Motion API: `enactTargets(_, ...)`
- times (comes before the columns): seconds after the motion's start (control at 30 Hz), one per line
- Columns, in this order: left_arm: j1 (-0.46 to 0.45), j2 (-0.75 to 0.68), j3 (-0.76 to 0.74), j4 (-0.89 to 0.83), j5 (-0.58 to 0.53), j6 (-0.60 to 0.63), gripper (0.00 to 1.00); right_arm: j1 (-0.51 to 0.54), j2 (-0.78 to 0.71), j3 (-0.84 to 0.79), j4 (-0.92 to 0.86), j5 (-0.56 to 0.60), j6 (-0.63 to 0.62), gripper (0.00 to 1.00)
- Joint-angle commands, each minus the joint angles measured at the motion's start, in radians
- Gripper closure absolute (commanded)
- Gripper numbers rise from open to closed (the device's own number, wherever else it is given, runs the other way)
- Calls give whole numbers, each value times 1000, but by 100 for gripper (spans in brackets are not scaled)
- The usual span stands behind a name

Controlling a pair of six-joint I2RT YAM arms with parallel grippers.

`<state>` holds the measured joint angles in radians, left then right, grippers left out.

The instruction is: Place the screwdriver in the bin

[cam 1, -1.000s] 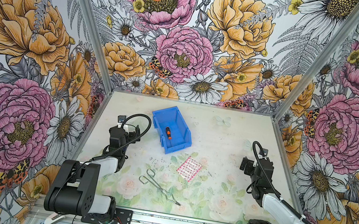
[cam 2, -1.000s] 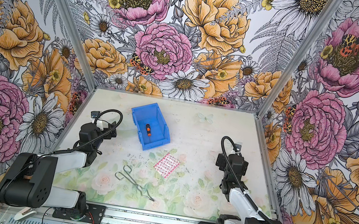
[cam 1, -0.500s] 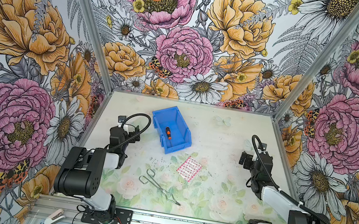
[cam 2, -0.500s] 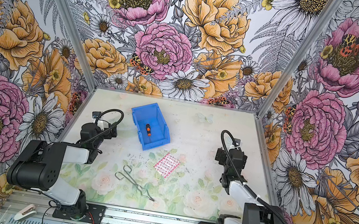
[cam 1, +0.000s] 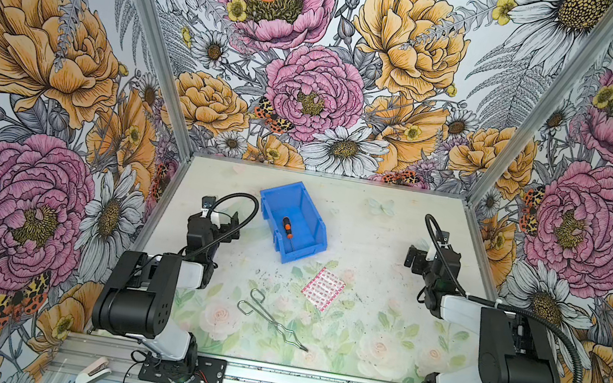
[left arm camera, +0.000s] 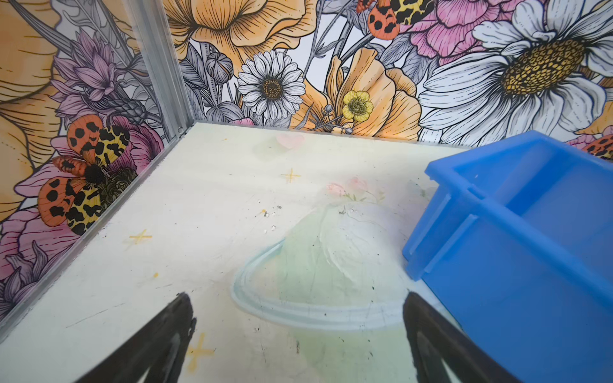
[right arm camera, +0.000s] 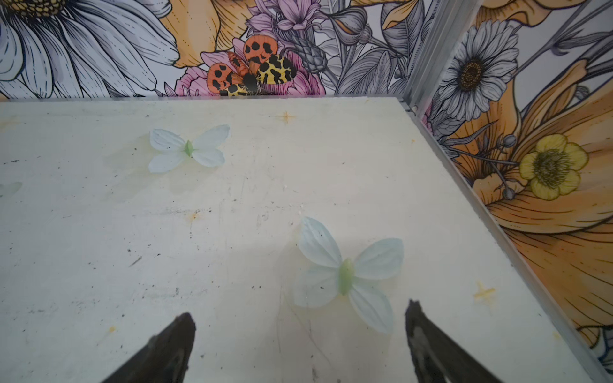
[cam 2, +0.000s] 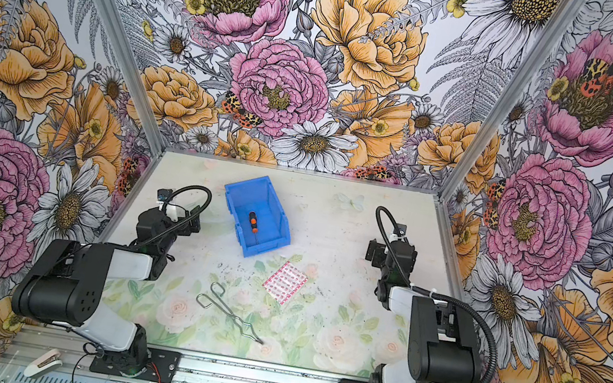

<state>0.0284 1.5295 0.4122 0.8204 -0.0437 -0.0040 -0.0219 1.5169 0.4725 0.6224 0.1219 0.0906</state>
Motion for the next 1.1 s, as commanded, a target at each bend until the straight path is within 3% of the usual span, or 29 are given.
enactTargets(0.0,-7,6,-13,49,-9,12,1,-23,28,-103,308,-32,21,1)
enactTargets(0.03,-8,6,-13,49,-8,12,1,-23,10,-89,239,-22,28,1)
enactTargets(0.3,-27,19,-40,125,-47,20,1,13,24,-76,237,47,1,1)
enactTargets(1.07,-12,20,-30,108,7,21,1,19,17,-84,246,51,-1,0)
